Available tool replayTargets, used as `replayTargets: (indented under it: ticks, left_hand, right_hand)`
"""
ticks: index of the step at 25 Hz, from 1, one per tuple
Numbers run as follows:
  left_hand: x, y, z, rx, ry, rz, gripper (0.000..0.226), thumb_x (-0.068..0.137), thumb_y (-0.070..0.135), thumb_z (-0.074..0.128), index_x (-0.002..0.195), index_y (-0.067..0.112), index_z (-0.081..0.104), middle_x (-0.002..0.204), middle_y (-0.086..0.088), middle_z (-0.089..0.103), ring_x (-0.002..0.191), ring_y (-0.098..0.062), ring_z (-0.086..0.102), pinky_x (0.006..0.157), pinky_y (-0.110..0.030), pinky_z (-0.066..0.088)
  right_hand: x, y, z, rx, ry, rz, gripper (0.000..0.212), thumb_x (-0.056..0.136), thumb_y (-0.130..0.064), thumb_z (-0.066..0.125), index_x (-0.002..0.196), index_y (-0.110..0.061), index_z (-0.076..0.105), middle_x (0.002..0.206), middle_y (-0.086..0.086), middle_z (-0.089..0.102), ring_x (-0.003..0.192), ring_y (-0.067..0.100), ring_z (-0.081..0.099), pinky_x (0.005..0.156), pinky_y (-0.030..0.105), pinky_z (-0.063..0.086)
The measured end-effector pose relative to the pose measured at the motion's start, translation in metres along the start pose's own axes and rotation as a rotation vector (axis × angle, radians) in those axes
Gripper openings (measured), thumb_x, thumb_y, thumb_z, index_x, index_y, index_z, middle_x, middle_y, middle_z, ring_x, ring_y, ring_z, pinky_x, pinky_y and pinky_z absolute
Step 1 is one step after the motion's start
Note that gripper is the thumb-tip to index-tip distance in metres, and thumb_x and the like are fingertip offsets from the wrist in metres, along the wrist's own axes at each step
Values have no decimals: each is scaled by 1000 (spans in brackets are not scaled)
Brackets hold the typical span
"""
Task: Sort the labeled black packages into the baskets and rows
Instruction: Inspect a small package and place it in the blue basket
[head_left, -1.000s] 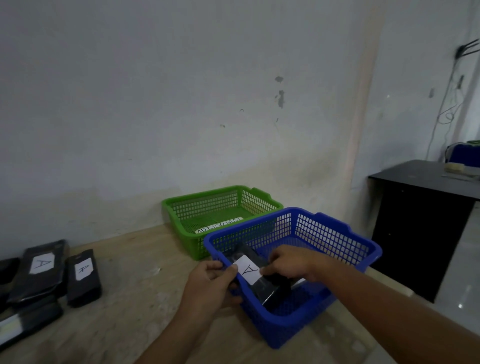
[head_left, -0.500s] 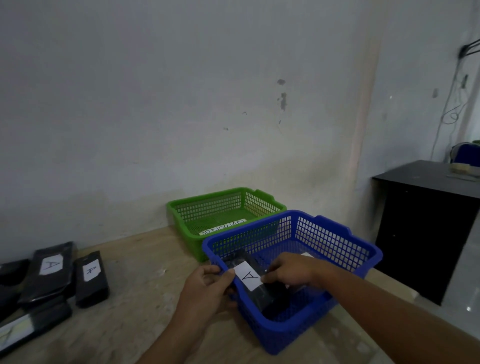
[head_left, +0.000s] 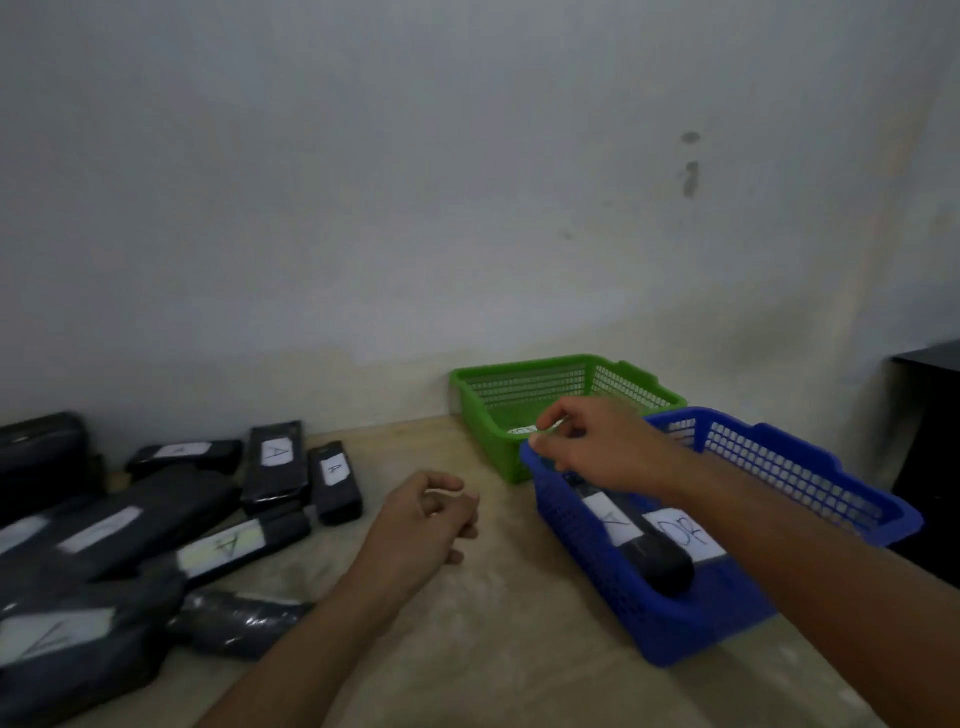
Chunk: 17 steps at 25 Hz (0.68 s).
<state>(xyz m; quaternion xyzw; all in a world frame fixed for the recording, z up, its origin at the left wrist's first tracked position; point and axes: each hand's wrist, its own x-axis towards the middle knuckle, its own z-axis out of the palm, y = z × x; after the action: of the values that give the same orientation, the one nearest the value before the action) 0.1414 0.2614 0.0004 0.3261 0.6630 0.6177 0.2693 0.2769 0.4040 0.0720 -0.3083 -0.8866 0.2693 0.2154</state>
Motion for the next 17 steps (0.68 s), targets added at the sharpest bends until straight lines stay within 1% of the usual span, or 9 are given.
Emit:
replayTargets:
  ticks: [2, 5, 7, 9, 11, 13, 15, 17]
  left_hand:
    - [-8, -1, -33, 83, 41, 25, 16, 91, 25, 62, 101, 13, 58, 83, -6, 70, 75, -15, 68, 65, -32, 54]
    - [-24, -10, -85, 178, 155, 60, 15, 92, 27, 61, 100, 15, 58, 89, -8, 71, 83, -19, 69, 69, -35, 56]
    - [-36, -21, -118, 230, 230, 57, 14, 91, 28, 62, 100, 17, 59, 89, -6, 71, 83, -17, 69, 71, -33, 55]
    - [-47, -34, -149, 271, 299, 51, 12, 90, 30, 63, 97, 21, 61, 87, -2, 71, 82, -15, 69, 75, -33, 56]
    - [-56, -47, -173, 288, 348, 37, 9, 89, 31, 64, 95, 25, 61, 89, 1, 70, 83, -13, 66, 78, -35, 56]
    - [-62, -57, -188, 286, 377, 27, 7, 89, 28, 64, 95, 25, 60, 92, 1, 68, 84, -12, 64, 77, -31, 55]
    - [-64, -65, -194, 275, 384, 31, 6, 90, 24, 63, 96, 23, 60, 93, 0, 68, 86, -12, 65, 78, -30, 56]
    - [-64, -70, -194, 275, 366, 75, 5, 90, 21, 63, 95, 22, 61, 92, 2, 68, 88, -13, 66, 81, -31, 57]
  right_hand:
    - [-3, -31, 24, 19, -67, -71, 22, 88, -38, 67, 102, -21, 65, 86, 1, 72, 76, 15, 68, 75, 33, 52]
    - [-10, -66, 75, 61, -159, -171, 21, 86, -40, 68, 100, -25, 64, 89, -3, 69, 80, 14, 68, 77, 32, 53]
    - [-13, -80, 115, 62, -238, -221, 25, 85, -44, 69, 101, -26, 63, 93, -8, 67, 82, 10, 65, 80, 30, 54]
    - [-17, -92, 152, 13, -354, -250, 39, 84, -50, 68, 114, -27, 59, 109, -11, 63, 94, 7, 61, 80, 25, 50]
    - [-19, -96, 181, -57, -439, -253, 56, 83, -54, 67, 129, -25, 52, 125, -8, 56, 107, 9, 56, 83, 23, 45]
    - [-20, -96, 204, -130, -464, -254, 62, 81, -56, 68, 132, -25, 49, 127, -5, 55, 109, 12, 55, 89, 26, 46]
    - [-20, -92, 221, -186, -455, -264, 52, 80, -53, 69, 123, -31, 51, 117, -6, 58, 100, 11, 57, 89, 31, 49]
    - [-19, -84, 228, -130, -409, -274, 37, 80, -48, 69, 112, -34, 55, 106, -9, 61, 89, 6, 58, 78, 25, 50]
